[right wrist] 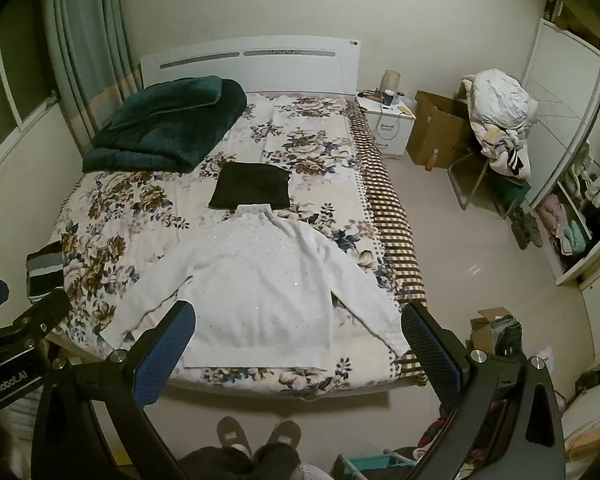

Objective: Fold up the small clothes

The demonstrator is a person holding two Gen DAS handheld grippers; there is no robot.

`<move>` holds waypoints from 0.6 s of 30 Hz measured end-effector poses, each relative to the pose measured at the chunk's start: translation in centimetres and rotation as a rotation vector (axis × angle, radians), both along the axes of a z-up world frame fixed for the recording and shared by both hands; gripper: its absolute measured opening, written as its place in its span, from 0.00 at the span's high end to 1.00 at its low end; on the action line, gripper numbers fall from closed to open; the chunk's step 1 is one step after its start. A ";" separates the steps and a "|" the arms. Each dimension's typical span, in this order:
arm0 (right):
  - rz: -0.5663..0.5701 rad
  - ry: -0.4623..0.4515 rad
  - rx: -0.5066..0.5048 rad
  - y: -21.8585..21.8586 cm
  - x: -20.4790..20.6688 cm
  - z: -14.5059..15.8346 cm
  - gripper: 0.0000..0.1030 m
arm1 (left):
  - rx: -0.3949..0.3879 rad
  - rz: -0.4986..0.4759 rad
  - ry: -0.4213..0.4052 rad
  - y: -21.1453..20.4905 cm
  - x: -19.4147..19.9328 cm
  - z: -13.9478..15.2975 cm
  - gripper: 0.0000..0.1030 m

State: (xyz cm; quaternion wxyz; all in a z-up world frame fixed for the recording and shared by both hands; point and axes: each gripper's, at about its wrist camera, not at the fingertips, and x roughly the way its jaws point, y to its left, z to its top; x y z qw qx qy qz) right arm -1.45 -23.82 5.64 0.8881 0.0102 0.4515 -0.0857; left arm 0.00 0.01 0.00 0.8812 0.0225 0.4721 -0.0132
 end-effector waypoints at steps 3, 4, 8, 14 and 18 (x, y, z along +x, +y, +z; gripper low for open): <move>0.004 -0.003 -0.001 0.1 0.0 0.0 0.00 | 0.002 0.000 -0.003 0.0 0.0 0.0 0.00; 0.005 -0.005 -0.002 0.1 0.0 0.0 0.00 | 0.002 0.001 -0.005 0.0 0.0 0.1 0.00; 0.006 -0.008 -0.005 0.2 0.0 0.1 0.00 | 0.003 0.002 -0.009 0.0 0.0 0.0 0.00; 0.003 -0.010 0.000 0.0 0.2 0.0 0.00 | 0.003 0.003 -0.013 0.0 0.0 0.0 0.00; 0.002 -0.010 -0.001 0.2 0.5 0.2 0.00 | 0.000 0.001 -0.015 0.0 0.0 0.0 0.00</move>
